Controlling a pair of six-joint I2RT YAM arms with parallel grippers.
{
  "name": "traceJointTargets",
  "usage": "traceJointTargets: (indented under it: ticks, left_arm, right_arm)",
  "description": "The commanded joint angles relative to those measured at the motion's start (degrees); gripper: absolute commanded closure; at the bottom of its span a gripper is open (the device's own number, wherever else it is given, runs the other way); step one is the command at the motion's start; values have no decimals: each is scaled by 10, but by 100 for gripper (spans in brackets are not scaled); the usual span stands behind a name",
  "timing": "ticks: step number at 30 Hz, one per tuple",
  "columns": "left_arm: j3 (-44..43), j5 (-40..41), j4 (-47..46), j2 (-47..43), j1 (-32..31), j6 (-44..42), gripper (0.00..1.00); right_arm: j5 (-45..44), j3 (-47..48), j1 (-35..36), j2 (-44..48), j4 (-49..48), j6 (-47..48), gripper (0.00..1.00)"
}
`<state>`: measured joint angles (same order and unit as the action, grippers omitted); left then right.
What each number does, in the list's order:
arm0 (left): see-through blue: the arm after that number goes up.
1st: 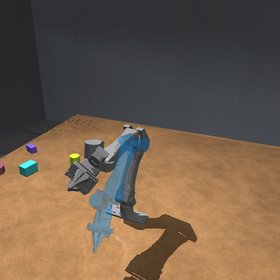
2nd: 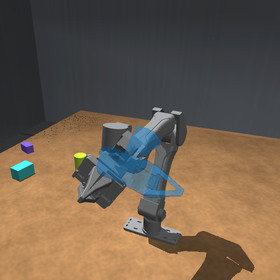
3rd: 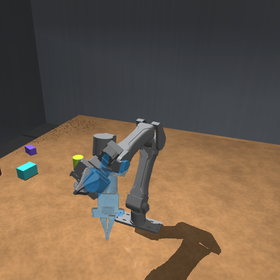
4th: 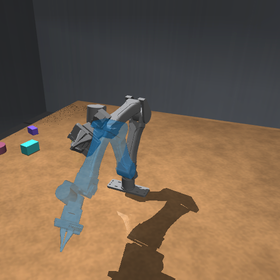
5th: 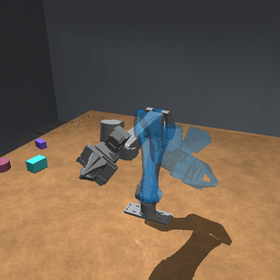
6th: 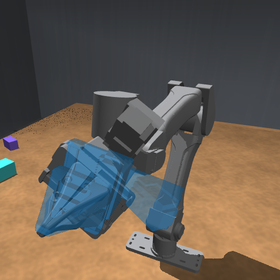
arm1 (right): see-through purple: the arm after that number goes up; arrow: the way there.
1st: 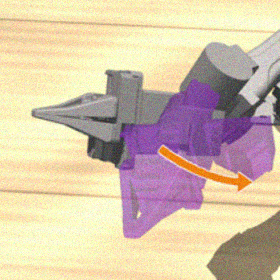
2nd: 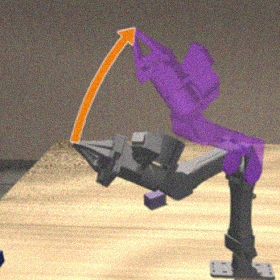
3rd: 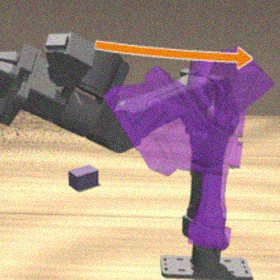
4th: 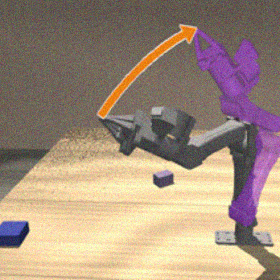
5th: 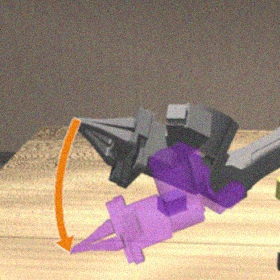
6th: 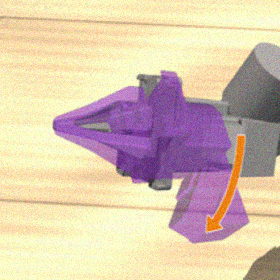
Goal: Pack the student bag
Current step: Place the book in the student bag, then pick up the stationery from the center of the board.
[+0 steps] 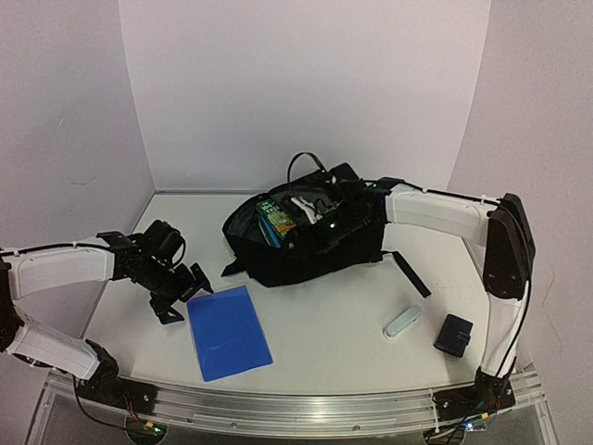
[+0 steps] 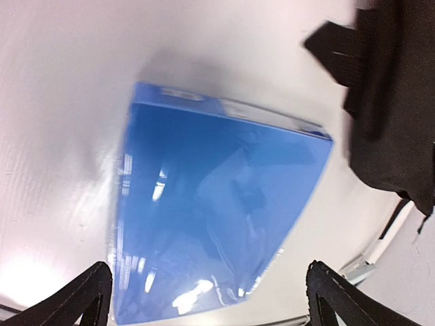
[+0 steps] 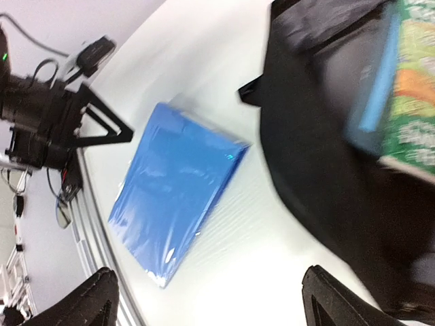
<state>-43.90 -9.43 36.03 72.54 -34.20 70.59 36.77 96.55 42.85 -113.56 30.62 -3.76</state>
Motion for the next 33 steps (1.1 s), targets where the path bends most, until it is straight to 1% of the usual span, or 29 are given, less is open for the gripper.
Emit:
traceJointTargets:
  ticks: [1,5,11,17,23,26,29,31,33]
  left_arm:
    - [56,17,-29,-34,-1,48,0]
    - [100,18,-73,-45,-1,65,1]
    - [128,12,-151,-23,0,64,9]
    - [127,2,-198,22,0,54,21]
    - [120,-5,-220,56,0,50,33]
    - [117,-17,-238,74,0,42,40]
    - [112,-28,-246,88,-1,34,46]
    - [108,-33,-249,92,-1,31,49]
    - [106,-35,-249,92,-1,30,51]
  right_arm:
    - [25,-26,28,-19,-41,-25,10]
    - [28,-23,59,-58,-57,-37,14]
    - [18,-11,86,-108,-96,-50,17]
    - [19,31,97,-168,-109,-60,21]
    - [29,59,112,-215,-135,-83,29]
    - [55,69,115,-232,-148,-104,35]
    - [99,71,115,-228,-174,-130,45]
    - [114,71,115,-219,-185,-137,56]
    - [119,70,115,-201,-190,-137,69]
